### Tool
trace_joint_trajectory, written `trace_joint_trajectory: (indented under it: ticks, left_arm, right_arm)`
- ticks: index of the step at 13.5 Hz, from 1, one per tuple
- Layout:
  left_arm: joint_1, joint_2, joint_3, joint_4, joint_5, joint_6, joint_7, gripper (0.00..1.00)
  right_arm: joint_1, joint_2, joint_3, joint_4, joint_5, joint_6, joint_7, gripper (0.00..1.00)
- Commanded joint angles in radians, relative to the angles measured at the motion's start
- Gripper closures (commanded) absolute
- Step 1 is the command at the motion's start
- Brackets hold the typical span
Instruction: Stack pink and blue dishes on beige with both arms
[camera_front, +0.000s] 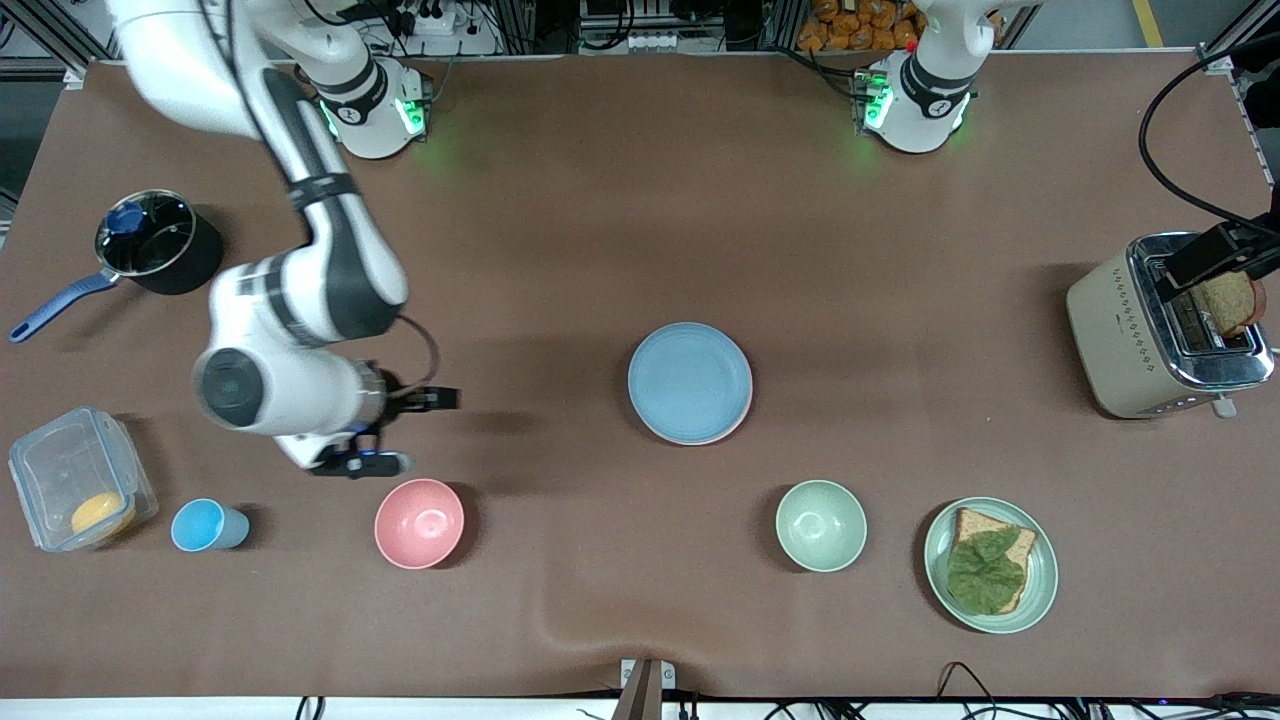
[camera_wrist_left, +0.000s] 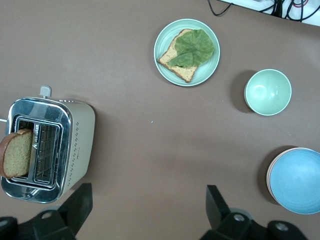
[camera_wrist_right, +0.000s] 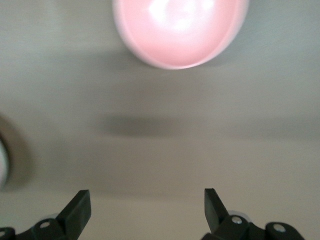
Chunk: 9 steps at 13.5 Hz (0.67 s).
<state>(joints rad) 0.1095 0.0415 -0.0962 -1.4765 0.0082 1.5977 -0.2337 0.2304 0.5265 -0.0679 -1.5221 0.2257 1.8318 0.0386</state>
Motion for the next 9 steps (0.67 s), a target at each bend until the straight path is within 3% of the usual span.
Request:
trace_joint_trajectory:
  ticks: [1,5,9]
  left_arm:
    - [-0.016,-0.015,0.019,-0.002,-0.019,-0.024,0.019,0.00]
    - [-0.021,-0.015,0.020,-0.001,-0.013,-0.024,0.019,0.00]
    - [-0.076,-0.017,0.081,-0.001,-0.011,-0.024,0.019,0.00]
  right_arm:
    - [-0.158,-0.074,0.025,-0.069,-0.020,-0.044,-0.216,0.00]
    - [-0.190,-0.280,0.023,-0.193,-0.129,-0.074,-0.229,0.00]
    - [-0.226,-0.480,0.013,-0.194,-0.163,-0.147,-0.182,0.00]
